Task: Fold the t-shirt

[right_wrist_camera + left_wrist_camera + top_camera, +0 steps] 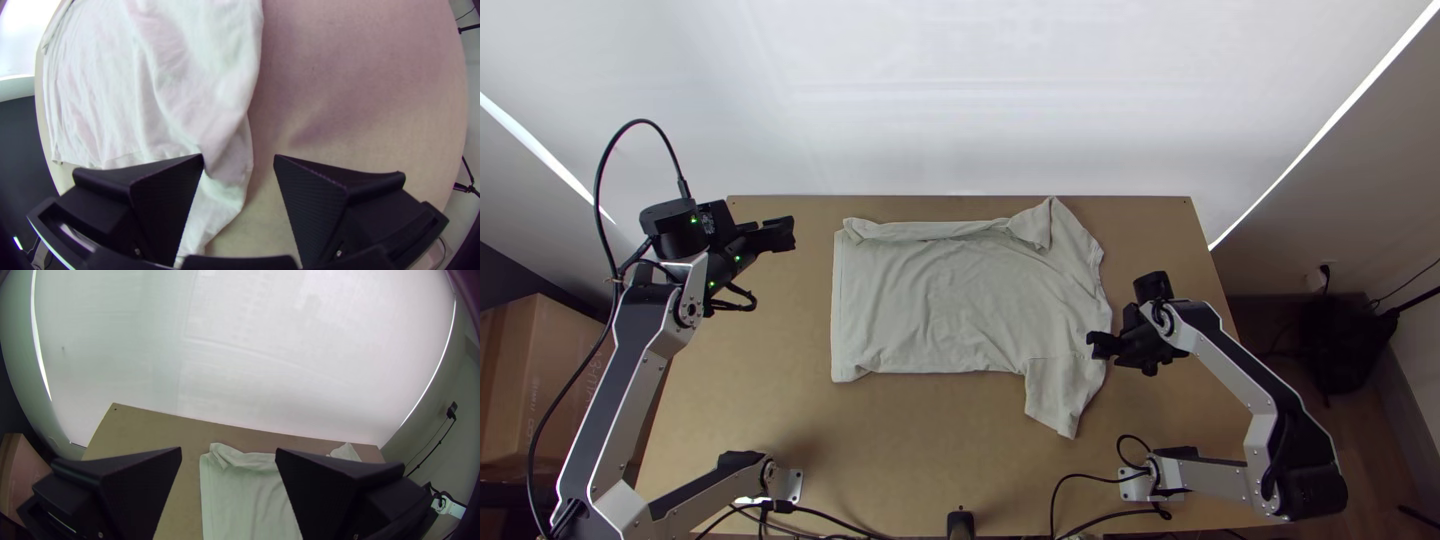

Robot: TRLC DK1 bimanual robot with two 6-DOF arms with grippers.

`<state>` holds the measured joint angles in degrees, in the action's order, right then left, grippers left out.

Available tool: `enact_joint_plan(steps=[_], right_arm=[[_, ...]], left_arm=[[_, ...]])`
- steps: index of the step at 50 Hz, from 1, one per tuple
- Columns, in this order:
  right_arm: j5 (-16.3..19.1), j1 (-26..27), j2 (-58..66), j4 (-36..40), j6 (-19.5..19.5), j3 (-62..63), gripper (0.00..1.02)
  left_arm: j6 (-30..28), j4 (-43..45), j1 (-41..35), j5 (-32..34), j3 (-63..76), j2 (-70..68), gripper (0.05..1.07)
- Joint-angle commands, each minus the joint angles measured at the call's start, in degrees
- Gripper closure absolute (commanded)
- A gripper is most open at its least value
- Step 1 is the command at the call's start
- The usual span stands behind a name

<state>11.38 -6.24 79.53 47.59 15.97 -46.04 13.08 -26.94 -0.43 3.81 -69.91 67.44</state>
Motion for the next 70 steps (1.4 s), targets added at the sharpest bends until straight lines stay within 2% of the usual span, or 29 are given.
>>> enact_joint_plan(steps=[1,4,7,10,12,17,22,27,31,33,48,65,70], right_arm=[[0.23,-0.09,2.39,-0.48,-0.50,1.31,0.39],[0.14,-0.09,2.83,-0.48,-0.59,1.48,0.51],[0.14,0.00,2.91,-0.84,-0.76,2.01,0.74],[0.14,-0.09,2.48,-0.92,-1.55,2.62,0.92],[0.14,0.09,2.39,-0.84,-1.90,2.98,0.99],[0.14,0.35,1.86,-0.31,-2.78,3.41,1.00],[0.23,0.35,0.19,0.57,-3.13,3.24,1.00],[0.23,0.35,-0.86,0.75,-2.70,2.98,1.00],[0.23,0.44,-1.74,0.75,-2.61,2.89,1.00],[0.23,0.26,-2.27,0.75,-2.61,2.71,1.00],[0.23,0.09,-3.41,0.75,-2.08,2.36,1.00],[0.23,-0.26,-4.82,0.75,-1.20,2.45,1.00],[0.14,-0.26,-5.61,0.75,-1.20,2.45,1.00]], left_arm=[[0.10,-1.01,0.51,0.05,-1.99,-0.47,0.10],[-0.34,-2.42,0.51,0.05,-2.25,-0.20,0.10],[-1.30,-4.61,0.16,0.05,-2.42,-0.12,0.10],[-4.64,-9.27,-1.24,0.58,-2.16,0.32,0.10],[-8.16,-13.49,-2.12,0.67,-1.81,1.03,0.10],[-16.51,-23.33,-4.14,0.76,0.12,2.61,0.10],[-21.34,-32.04,-4.67,0.49,3.11,5.77,0.10],[-22.13,-35.73,-6.34,-3.37,5.93,8.67,0.10],[-23.01,-37.13,-7.22,-2.85,8.21,9.03,0.13],[-23.63,-36.52,-7.40,-2.94,9.88,9.20,0.17],[-24.24,-33.27,-9.07,-2.94,18.67,9.90,0.20],[-18.27,-26.76,-16.80,-2.41,22.45,14.21,0.20],[-17.30,-25.00,-17.50,-2.50,22.54,15.09,0.28]])
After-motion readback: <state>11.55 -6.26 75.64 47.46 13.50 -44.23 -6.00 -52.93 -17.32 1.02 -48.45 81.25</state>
